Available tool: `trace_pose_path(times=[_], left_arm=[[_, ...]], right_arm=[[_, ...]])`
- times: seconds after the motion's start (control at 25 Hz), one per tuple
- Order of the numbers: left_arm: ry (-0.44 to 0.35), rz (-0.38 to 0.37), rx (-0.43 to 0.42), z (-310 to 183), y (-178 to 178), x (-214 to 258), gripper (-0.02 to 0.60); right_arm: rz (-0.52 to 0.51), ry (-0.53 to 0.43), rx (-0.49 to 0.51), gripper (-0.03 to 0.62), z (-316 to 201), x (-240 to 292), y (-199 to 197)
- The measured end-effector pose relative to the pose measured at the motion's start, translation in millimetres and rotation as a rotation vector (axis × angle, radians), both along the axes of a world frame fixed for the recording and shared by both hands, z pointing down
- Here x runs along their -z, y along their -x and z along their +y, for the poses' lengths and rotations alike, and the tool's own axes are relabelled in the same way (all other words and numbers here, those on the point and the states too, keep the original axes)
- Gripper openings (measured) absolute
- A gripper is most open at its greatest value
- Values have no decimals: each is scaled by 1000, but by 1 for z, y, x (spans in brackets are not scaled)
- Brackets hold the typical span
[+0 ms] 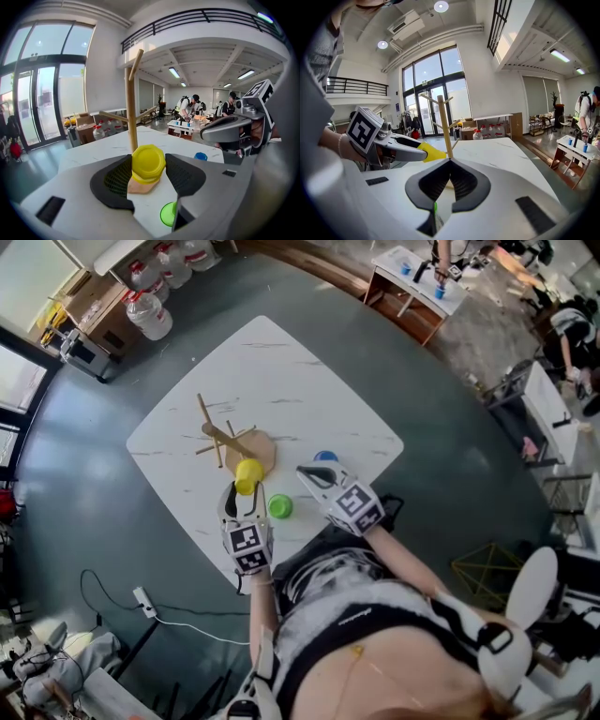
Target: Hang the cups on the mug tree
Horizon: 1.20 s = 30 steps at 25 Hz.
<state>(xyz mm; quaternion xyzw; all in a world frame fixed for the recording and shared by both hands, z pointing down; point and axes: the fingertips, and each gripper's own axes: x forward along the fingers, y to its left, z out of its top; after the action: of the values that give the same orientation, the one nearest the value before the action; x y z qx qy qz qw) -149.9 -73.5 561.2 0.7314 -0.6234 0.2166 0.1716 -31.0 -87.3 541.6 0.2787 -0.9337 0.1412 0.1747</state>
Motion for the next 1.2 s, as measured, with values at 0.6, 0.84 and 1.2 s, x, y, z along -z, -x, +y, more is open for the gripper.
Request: trace_pose_path(times=[0.6, 0.84, 1.2], left_arm=[[65, -3, 21, -6, 3, -34, 232], [89, -1, 32, -10, 1, -42, 230], [95, 2, 32, -11, 0, -49, 230]], right_arm=[[11, 1, -8, 3, -8, -6, -10], [13, 5, -7, 3, -12, -7, -14], [16, 17, -1, 3, -15, -9, -16]])
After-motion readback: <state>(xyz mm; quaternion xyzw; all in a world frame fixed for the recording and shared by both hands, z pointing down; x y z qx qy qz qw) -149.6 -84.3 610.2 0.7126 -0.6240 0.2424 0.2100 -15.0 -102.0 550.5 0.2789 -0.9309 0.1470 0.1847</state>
